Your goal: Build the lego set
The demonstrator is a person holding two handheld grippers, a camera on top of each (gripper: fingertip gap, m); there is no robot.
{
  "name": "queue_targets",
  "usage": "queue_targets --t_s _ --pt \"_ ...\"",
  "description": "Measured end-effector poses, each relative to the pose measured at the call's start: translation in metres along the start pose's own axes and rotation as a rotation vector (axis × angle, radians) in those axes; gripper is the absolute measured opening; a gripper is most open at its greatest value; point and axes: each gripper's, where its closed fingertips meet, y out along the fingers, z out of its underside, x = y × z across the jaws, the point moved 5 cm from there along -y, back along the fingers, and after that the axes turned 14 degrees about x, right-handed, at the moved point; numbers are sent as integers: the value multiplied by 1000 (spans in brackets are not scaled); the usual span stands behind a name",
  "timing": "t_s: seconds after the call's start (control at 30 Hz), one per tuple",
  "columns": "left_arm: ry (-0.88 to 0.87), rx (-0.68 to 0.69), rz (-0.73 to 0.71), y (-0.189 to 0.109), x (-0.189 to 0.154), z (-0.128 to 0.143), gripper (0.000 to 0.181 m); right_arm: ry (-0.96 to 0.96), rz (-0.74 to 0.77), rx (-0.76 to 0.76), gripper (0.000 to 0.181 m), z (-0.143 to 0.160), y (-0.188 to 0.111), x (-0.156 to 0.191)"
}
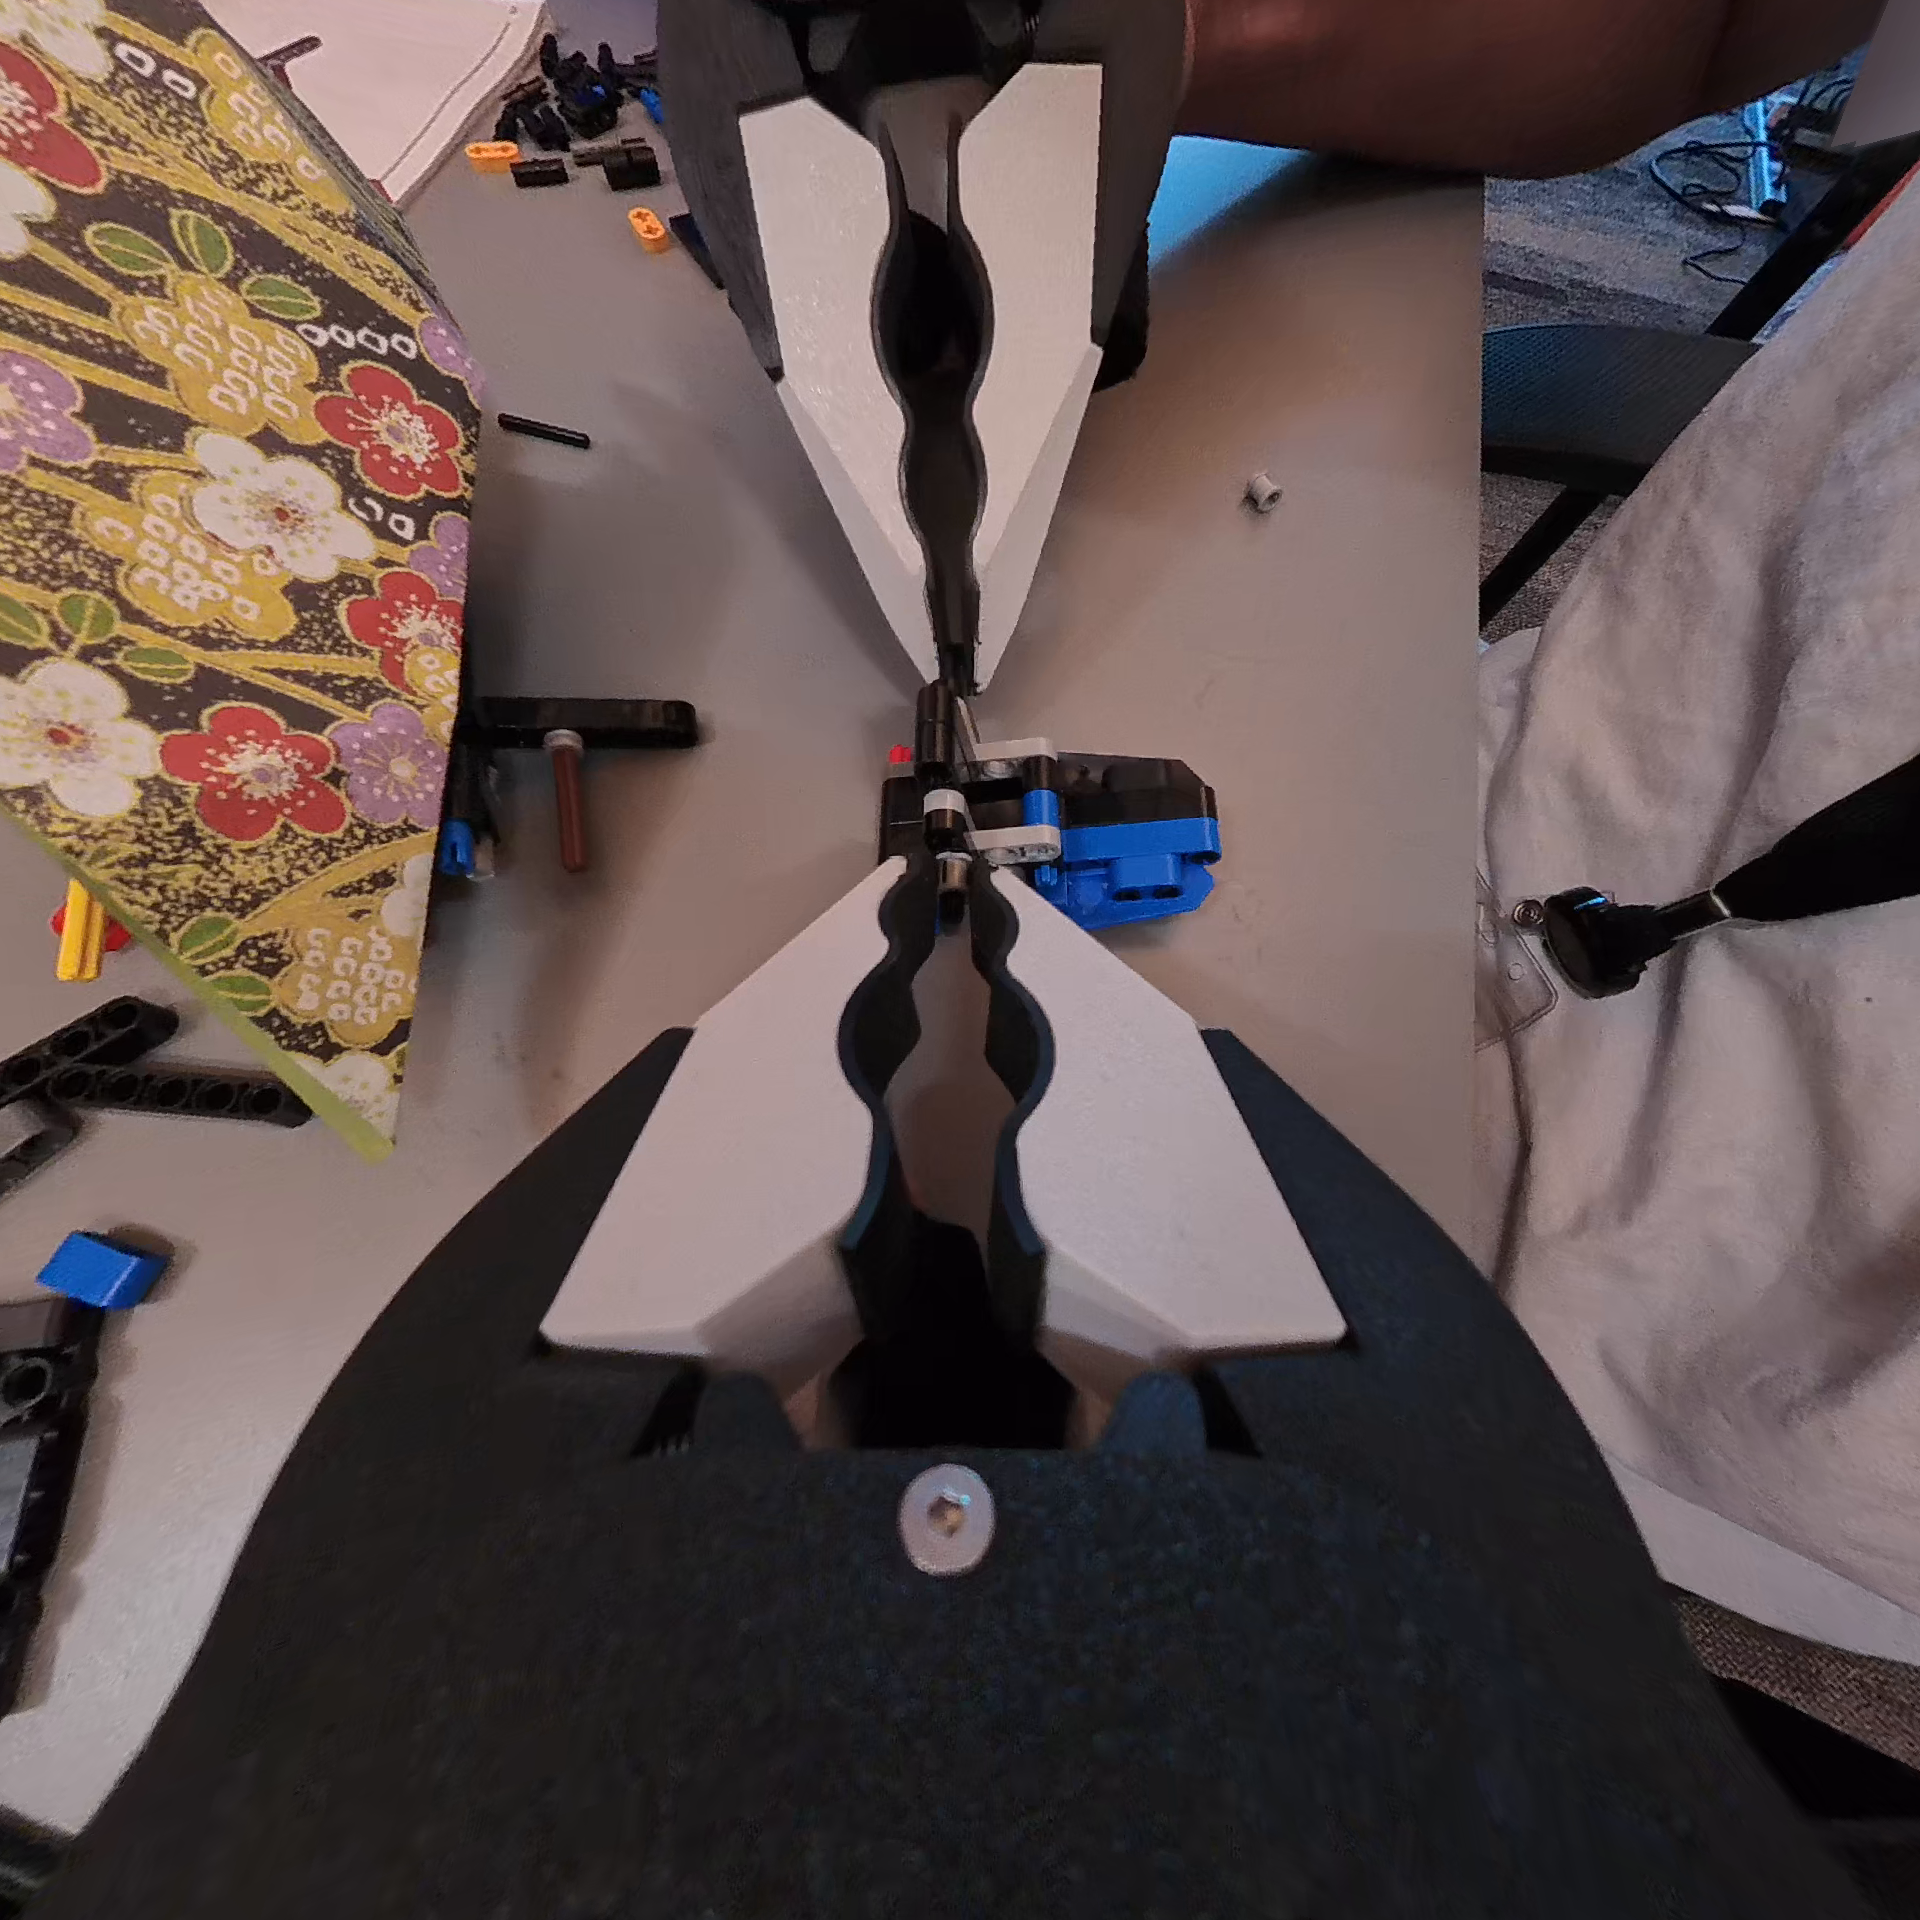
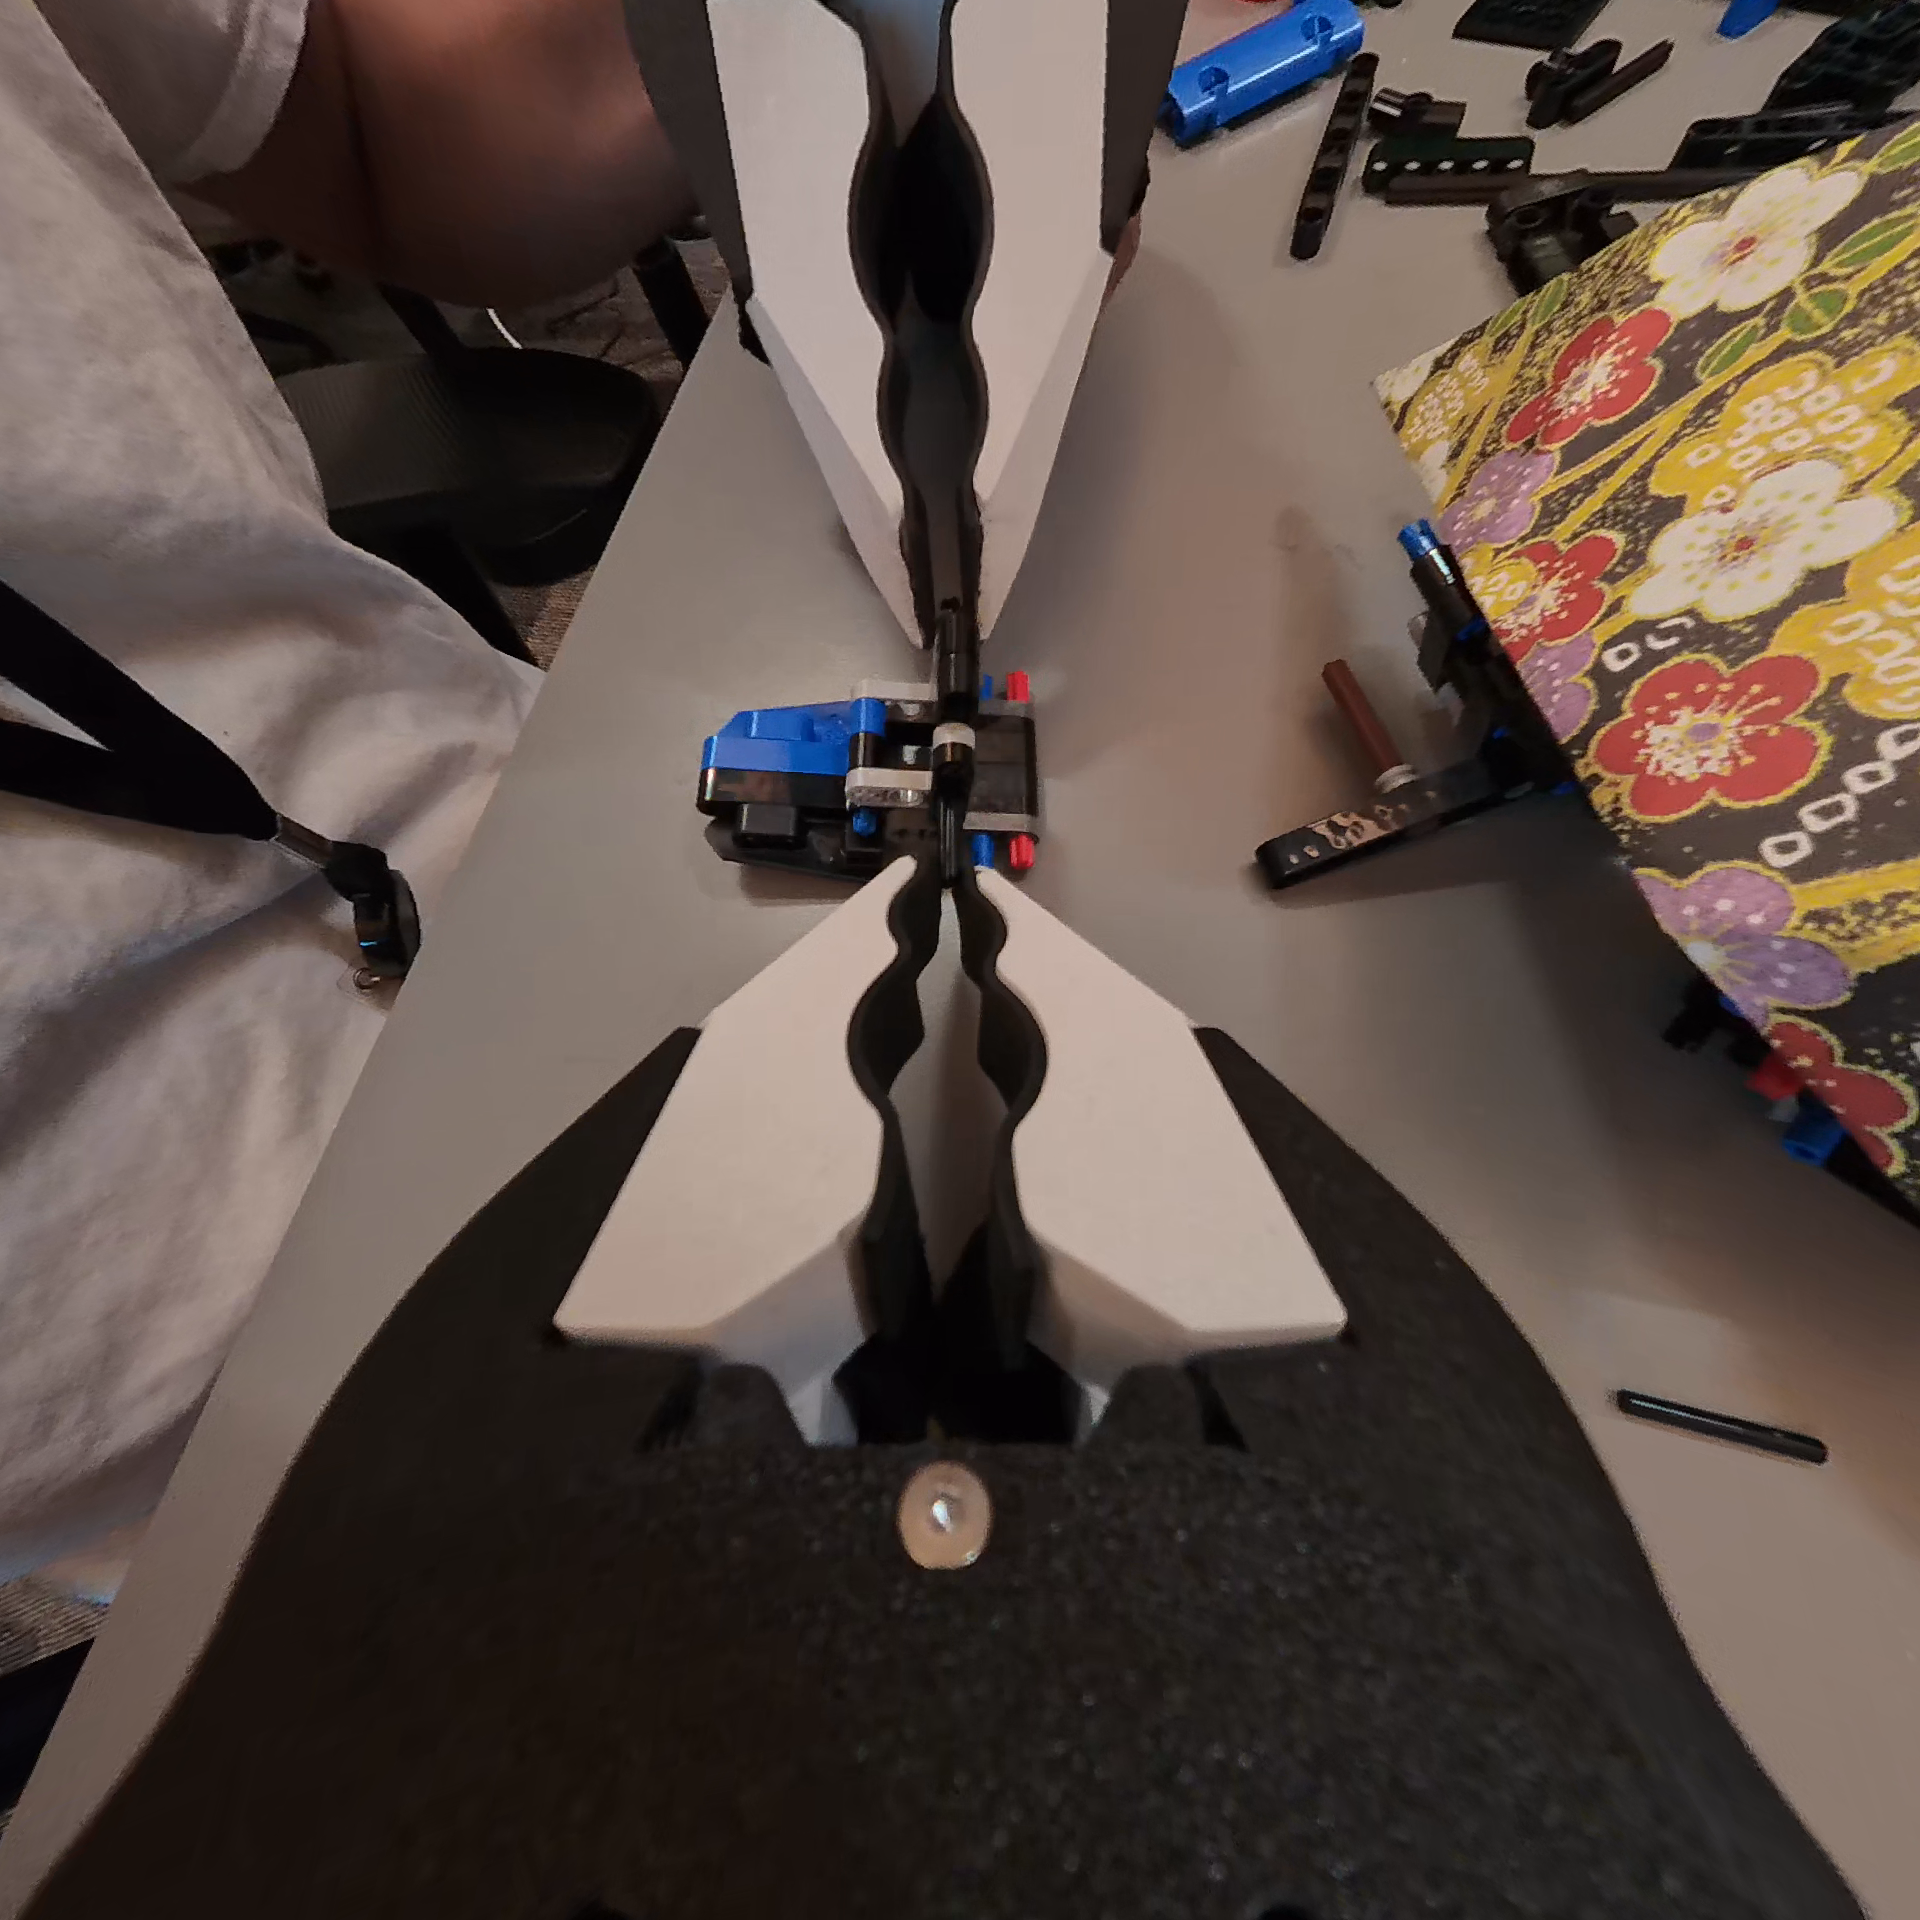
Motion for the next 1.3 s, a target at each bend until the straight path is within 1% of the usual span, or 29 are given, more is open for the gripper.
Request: queue_targets --t_s 1.3 --pt "16 5 -6 2 -1 -1 4 18 -23 0 2 -2 2 -1"
